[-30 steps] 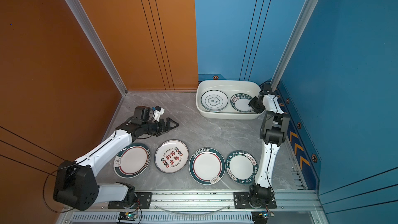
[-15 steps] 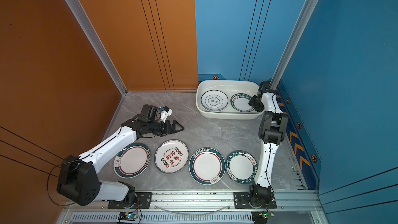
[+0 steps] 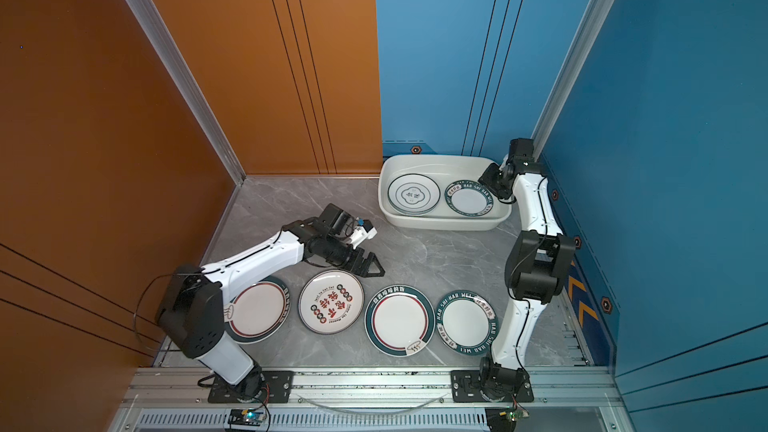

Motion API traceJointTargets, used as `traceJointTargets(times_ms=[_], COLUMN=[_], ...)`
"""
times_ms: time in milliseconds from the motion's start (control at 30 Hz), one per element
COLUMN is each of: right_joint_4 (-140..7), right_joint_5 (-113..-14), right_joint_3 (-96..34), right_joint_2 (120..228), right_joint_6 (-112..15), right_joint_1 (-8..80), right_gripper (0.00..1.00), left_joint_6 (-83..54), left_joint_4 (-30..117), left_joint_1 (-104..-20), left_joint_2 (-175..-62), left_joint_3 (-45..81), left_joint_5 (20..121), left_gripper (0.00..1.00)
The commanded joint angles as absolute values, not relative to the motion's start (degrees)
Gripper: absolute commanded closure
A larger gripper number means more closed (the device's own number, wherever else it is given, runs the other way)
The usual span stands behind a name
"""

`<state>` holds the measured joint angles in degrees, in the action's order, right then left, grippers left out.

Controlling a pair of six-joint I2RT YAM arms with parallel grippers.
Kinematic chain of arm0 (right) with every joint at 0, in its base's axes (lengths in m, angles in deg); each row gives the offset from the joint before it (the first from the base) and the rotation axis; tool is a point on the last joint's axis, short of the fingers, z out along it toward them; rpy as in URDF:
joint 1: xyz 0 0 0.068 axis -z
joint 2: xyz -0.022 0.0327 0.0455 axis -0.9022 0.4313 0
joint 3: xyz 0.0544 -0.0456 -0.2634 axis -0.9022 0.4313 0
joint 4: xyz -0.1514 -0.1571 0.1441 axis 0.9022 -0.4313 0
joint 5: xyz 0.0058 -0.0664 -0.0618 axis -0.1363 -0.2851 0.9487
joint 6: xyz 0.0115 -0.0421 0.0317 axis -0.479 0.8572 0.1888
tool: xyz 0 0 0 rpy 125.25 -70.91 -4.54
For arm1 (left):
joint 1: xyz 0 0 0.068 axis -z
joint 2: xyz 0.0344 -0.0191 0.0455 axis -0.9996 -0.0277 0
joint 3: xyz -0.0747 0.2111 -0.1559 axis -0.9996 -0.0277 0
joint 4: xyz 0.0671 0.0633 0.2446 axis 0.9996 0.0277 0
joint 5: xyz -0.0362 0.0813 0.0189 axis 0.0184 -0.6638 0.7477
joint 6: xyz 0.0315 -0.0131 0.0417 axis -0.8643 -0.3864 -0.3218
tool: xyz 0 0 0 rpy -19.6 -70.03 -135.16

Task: Place the plates into the plastic bin on the countertop
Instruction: 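Reach the left gripper to the red-and-green-rimmed plate while right withdraws from the bin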

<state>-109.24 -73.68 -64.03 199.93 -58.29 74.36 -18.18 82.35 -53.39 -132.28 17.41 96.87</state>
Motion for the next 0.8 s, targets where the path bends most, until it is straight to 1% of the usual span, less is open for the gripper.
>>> traceJointTargets(times_ms=[0, 100, 333, 567, 767], right_joint_4=[-108.99, -107.97, -105.19, -102.85, -102.09], right_joint_5=[-78.02, -77.84, -78.45, -79.06, -79.68], right_joint_3=[-58.23, -52.21, -43.16, -38.24, -36.76], right_joint_2=[197.03, 193.57, 188.65, 186.89, 187.05], right_joint_6=[-55.0, -54.17, -53.25, -53.57, -53.79], right_joint_1=[72.4, 71.19, 69.6, 68.94, 68.75], right_gripper=[0.51, 0.5, 0.5, 0.5, 0.5], left_joint_6=[-25.35, -28.3, -35.2, -39.7, -41.86], left_joint_4=[87.86, 88.7, 88.77, 89.74, 89.85], left_joint_1=[-51.92, -51.32, -50.93, -51.15, -51.15], left_joint_2=[-136.24, -140.07, -146.49, -151.62, -152.8], left_joint_3=[21.19, 23.45, 27.5, 29.56, 29.16], left_joint_5=[95.59, 94.73, 91.47, 93.81, 97.36], left_gripper=[0.04, 0.06, 0.06, 0.08, 0.12])
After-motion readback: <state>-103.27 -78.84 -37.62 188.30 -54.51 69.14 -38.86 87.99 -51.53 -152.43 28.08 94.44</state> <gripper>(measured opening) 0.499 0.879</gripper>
